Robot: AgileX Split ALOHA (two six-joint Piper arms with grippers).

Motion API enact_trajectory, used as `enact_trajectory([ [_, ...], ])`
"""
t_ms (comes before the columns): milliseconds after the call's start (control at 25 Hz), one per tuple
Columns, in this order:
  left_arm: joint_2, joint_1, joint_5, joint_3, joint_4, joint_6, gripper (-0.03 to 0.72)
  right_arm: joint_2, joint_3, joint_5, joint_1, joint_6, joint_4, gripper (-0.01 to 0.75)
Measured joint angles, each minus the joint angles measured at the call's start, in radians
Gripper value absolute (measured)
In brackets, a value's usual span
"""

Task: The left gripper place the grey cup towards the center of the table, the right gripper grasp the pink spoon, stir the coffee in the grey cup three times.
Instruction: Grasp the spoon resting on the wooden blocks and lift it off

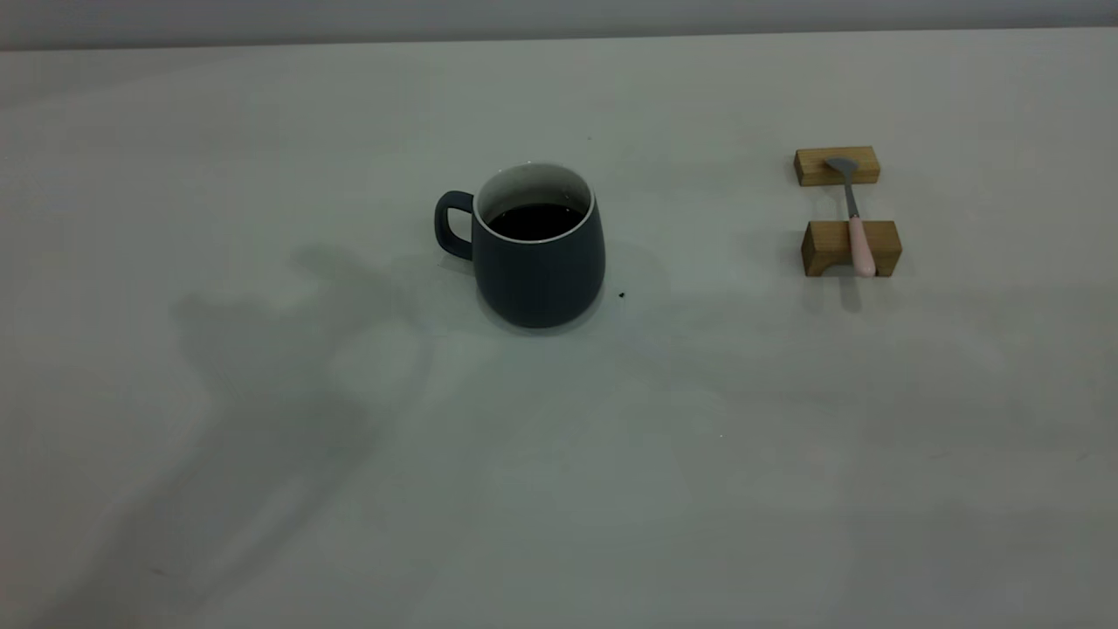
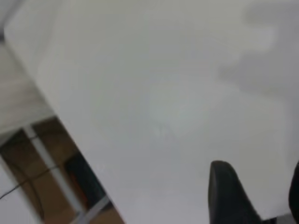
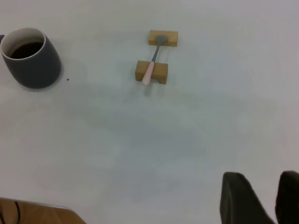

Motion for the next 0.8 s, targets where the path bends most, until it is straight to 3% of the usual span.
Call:
enact_trajectory([
  [280,-0.162,0.0,0.0,0.031,-0.093,-0.036,0.309,0.0,0.0,0.0,0.0,0.0,0.0,0.238],
  [560,-0.441,0.005,0.0,0.266,-0.211,-0.042,0.277,0.0,0.0,0.0,0.0,0.0,0.0,0.238],
  [640,-0.536,0.044,0.0,0.349,-0.269,-0.042,0.275,0.0,0.0,0.0,0.0,0.0,0.0,0.238],
  [800,-0.733,0.233,0.0,0.516,-0.336,-0.044,0.275,0.0,0.0,0.0,0.0,0.0,0.0,0.238],
])
